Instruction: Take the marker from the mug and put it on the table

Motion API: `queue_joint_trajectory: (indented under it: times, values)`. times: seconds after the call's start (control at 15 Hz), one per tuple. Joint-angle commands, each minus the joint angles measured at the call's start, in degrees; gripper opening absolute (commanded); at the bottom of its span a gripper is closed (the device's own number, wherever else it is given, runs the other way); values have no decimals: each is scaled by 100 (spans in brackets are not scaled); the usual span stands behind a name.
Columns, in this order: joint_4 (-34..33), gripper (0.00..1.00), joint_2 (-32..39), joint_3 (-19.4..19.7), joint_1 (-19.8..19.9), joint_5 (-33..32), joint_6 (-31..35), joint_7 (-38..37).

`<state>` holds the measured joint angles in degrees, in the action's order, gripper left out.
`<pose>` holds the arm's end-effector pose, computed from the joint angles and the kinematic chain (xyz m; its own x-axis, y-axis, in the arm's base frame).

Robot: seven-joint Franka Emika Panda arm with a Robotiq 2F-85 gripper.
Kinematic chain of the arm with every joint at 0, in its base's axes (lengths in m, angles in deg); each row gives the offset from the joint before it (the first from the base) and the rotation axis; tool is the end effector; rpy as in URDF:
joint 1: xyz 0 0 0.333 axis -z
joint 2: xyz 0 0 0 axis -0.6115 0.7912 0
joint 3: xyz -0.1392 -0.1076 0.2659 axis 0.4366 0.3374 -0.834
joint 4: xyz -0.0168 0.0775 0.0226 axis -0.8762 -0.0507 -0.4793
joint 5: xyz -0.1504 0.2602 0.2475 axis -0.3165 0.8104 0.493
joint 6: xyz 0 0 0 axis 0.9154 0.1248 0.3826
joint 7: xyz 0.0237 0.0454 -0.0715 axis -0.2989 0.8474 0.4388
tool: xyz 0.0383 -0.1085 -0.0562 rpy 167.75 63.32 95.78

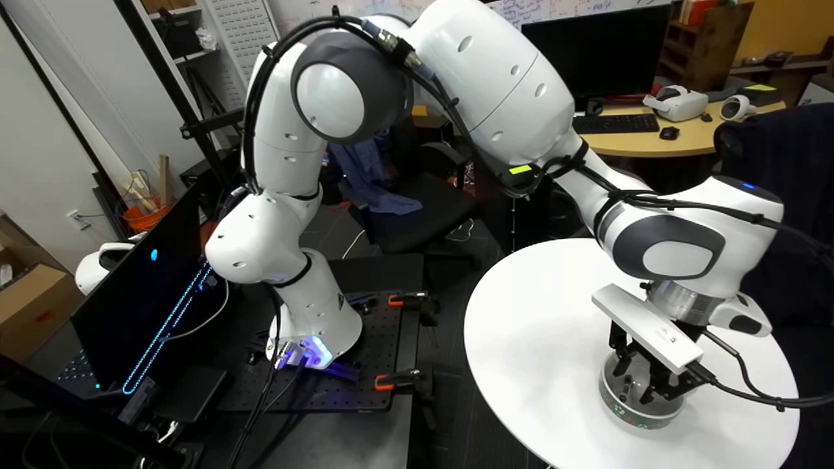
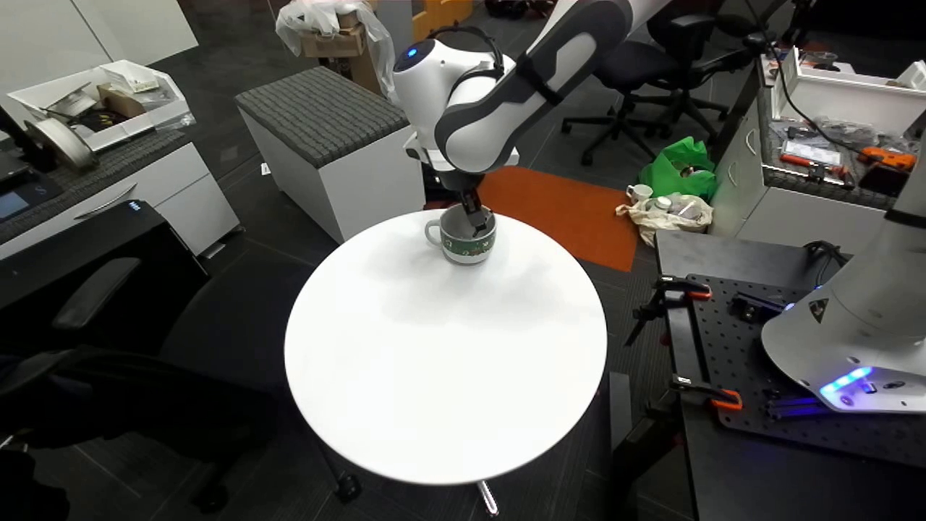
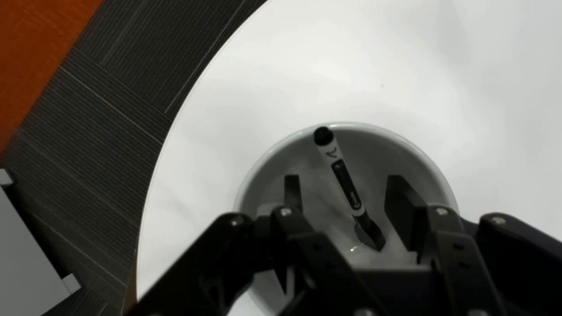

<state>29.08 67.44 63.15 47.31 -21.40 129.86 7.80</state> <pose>0.6121 -0.1471 0.1887 0.8823 0.3841 -0.2719 0.4182 -0.9050 0.0784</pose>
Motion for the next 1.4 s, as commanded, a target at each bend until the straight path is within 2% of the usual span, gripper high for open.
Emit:
queue_joint_trajectory:
  times: [0.0, 0.27, 0.4, 0.53, 0.6, 0.73, 1.33]
  values:
    - [-347, 54, 202, -81, 95, 141, -366, 176]
    - [-511, 50, 337, -75, 116, 132, -528, 157]
    - [-580, 43, 380, -74, 117, 126, -619, 147]
    - [-638, 19, 409, -77, 115, 123, -694, 143]
    - [-662, 16, 420, -79, 115, 122, -710, 143]
    - [-704, 1, 433, -82, 109, 118, -741, 137]
    - [-522, 3, 122, -13, -34, -57, -761, -58]
